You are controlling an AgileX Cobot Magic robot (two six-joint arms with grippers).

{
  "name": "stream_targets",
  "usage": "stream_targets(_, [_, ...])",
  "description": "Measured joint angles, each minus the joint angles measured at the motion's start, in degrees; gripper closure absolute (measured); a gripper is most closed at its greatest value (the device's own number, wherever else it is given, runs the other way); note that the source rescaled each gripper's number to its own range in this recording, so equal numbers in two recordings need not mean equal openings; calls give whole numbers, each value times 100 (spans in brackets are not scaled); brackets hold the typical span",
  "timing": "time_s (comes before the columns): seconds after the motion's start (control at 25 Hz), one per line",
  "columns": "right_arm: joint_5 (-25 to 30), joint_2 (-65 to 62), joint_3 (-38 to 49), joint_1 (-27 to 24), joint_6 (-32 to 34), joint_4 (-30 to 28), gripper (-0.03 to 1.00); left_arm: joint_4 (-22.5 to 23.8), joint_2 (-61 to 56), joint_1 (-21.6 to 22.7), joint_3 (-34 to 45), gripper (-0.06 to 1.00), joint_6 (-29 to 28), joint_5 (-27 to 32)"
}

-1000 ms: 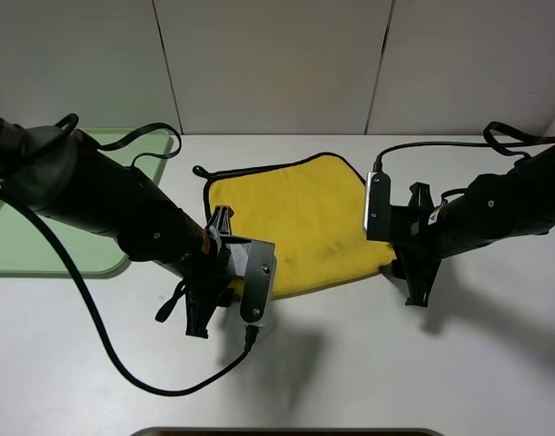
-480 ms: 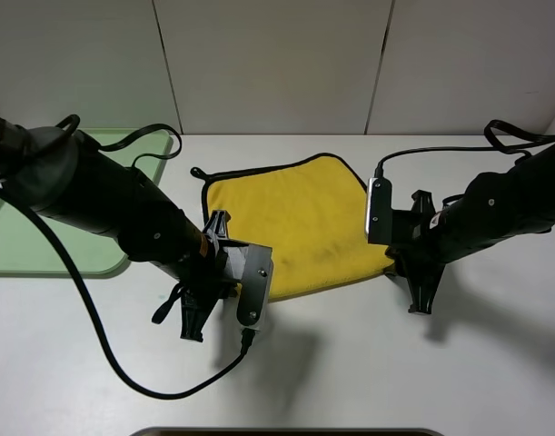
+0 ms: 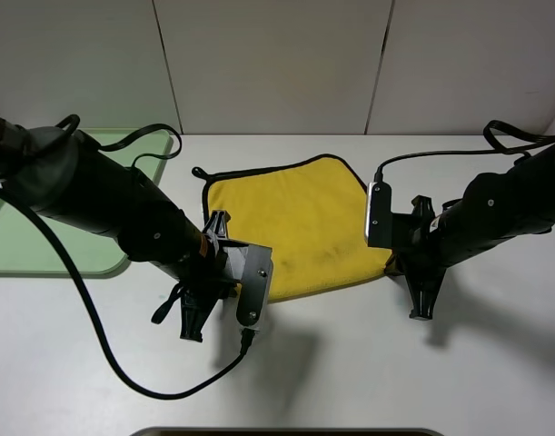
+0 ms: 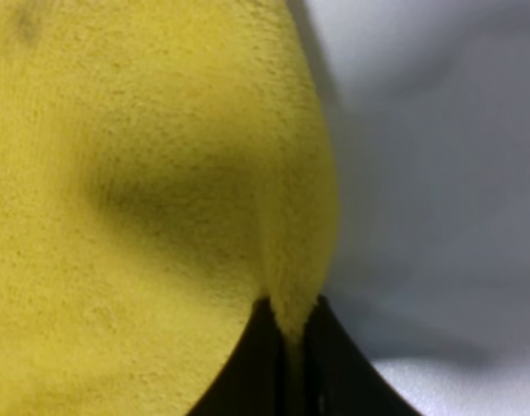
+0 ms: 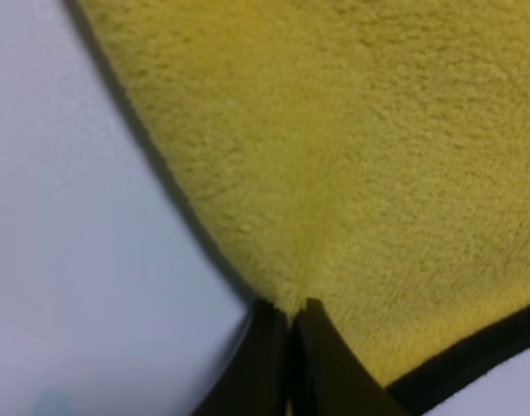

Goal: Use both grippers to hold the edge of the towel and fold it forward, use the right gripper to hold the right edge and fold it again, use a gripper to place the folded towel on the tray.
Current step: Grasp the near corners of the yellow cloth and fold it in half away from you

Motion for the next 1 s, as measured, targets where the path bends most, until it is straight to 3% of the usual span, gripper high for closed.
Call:
stream_targets(0.2, [27,-91,5,0,117,0,97,0,0,0,0,94,0,6])
stream_targets(0.4, [395,-329,79,0,149,-14,97,0,-67,0,0,94,0,71])
stream_targets(0.8, [931,-801,150,0,193,-19,97,0,-1284,0,6,94,-198,120])
stream_targets(1.0, [1076,-1306,156,0,355,-19,97,0,-1579,0,7,94,-246,512])
